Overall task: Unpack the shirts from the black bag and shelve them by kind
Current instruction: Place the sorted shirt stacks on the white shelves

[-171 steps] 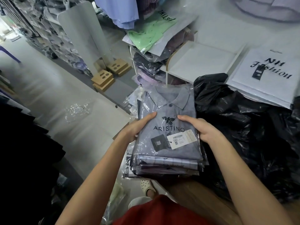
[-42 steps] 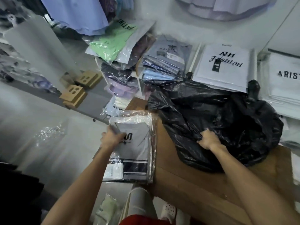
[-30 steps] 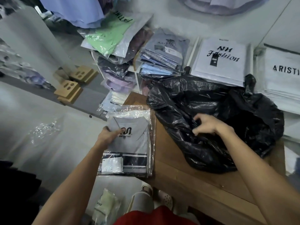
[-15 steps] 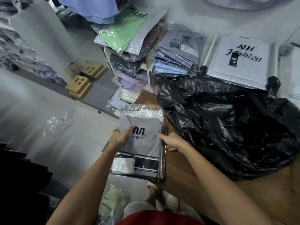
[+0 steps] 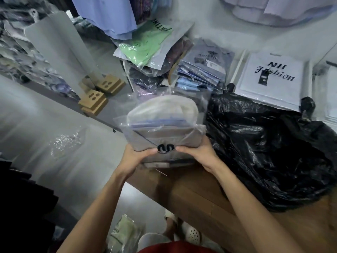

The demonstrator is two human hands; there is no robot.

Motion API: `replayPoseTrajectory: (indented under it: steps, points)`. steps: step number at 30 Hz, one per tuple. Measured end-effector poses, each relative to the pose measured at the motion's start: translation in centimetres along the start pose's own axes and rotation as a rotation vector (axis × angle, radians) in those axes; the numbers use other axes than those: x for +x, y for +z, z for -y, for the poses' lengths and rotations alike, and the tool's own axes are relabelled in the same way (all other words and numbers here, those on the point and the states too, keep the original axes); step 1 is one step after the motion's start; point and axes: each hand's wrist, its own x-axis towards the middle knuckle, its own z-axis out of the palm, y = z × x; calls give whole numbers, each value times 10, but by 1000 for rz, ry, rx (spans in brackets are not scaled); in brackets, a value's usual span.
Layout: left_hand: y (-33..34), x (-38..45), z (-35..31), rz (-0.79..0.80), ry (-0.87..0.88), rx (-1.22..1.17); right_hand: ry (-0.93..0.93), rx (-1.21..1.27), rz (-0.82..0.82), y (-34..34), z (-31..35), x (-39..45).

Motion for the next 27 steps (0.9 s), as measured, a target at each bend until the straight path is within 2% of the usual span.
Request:
replayPoseTrajectory:
  steps: [3,5,8,12,15,18,21,25,27]
  points:
    - [2,2,4,71,66,105,-7,-27,19,-16,-4,-10]
    - [2,2,17,91,23,186,20,-64,40,-21,-16,-16]
    - [14,-4,30,-17,-49,198,55,-92,22,-22,-39,-11]
    - [35,0,26,-209,-68,79,44,-146,-2,-16,-39,6]
    - [51,16,6,-305,-52,9,-10,-180,-37,-19,-21,24]
    - [69,54,-34,-347,47,88,-47,-153,-119,-32,17,51]
    - [88,118,-90,-274,168,229,-73,-158,-192,-57,63,97]
    - [111,232,-168,12,313,388,-111,-128,-373,-96,128,189]
    - [127,287,-202,85,407,470,-99,-91,-480,-116,155,240]
